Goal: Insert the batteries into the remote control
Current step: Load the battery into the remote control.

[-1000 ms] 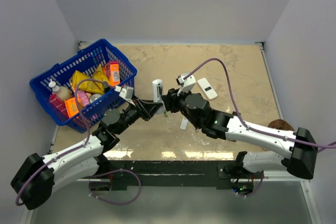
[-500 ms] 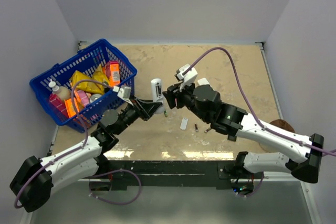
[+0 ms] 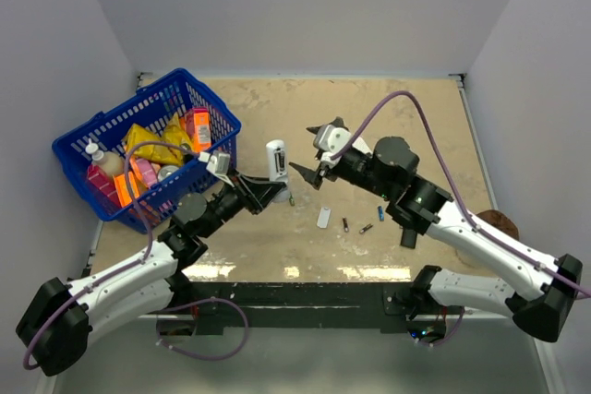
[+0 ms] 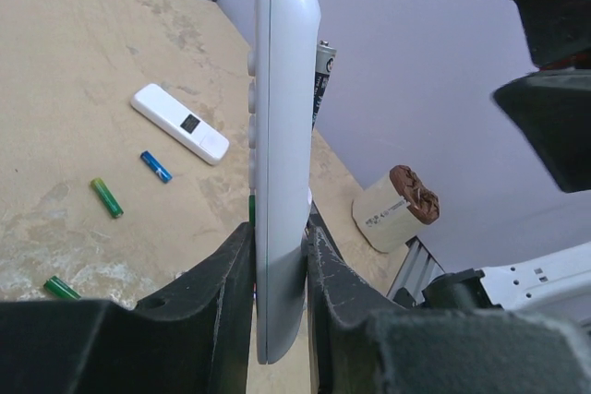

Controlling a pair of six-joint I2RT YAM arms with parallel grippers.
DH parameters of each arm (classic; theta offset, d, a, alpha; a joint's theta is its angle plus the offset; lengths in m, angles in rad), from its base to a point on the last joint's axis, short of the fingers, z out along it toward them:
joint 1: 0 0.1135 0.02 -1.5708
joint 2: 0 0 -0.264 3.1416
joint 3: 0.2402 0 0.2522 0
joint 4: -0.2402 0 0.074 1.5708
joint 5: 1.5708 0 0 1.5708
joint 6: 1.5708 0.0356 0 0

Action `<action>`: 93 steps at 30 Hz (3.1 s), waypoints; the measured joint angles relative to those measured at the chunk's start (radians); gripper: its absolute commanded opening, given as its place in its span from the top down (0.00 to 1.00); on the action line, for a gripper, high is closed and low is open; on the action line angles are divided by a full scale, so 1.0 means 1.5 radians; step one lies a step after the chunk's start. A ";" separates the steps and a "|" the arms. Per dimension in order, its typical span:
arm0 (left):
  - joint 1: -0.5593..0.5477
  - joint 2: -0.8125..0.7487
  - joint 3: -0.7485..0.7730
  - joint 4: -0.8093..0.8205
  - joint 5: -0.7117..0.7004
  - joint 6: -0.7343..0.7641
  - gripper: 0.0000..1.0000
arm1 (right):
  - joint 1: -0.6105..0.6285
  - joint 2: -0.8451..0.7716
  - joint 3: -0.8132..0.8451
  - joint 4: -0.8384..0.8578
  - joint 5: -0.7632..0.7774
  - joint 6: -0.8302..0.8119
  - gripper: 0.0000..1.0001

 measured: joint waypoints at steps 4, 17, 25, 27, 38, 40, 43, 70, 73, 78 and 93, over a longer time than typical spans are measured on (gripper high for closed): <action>0.000 0.000 0.001 0.001 0.019 0.000 1.00 | -0.012 0.035 0.013 -0.024 -0.066 -0.083 0.20; 0.000 0.005 0.004 0.006 0.061 -0.004 1.00 | -0.024 0.089 0.094 -0.123 -0.183 -0.210 0.61; 0.000 0.009 0.013 0.006 0.073 -0.003 1.00 | -0.029 0.091 0.095 -0.160 -0.189 -0.223 0.63; 0.000 0.010 0.016 0.006 0.076 -0.002 1.00 | -0.034 0.091 0.095 -0.161 -0.189 -0.224 0.65; 0.000 0.017 0.018 0.011 0.088 0.003 1.00 | -0.045 0.091 0.095 -0.164 -0.199 -0.228 0.80; 0.000 0.018 0.018 0.011 0.088 0.003 1.00 | -0.045 0.091 0.095 -0.165 -0.201 -0.228 0.81; 0.000 0.018 0.018 0.011 0.088 0.005 1.00 | -0.045 0.092 0.095 -0.168 -0.204 -0.228 0.81; 0.001 0.029 0.018 -0.002 0.095 0.025 1.00 | -0.049 0.127 0.095 -0.191 -0.230 -0.240 0.92; 0.001 0.022 0.018 -0.006 0.087 0.031 1.00 | -0.050 0.126 0.093 -0.187 -0.228 -0.240 0.92; 0.001 0.015 0.018 -0.016 0.083 0.039 1.00 | -0.050 0.117 0.070 -0.168 -0.218 -0.234 0.92; 0.003 0.040 0.018 -0.020 0.103 0.046 1.00 | -0.048 0.082 -0.055 -0.019 -0.174 -0.228 0.88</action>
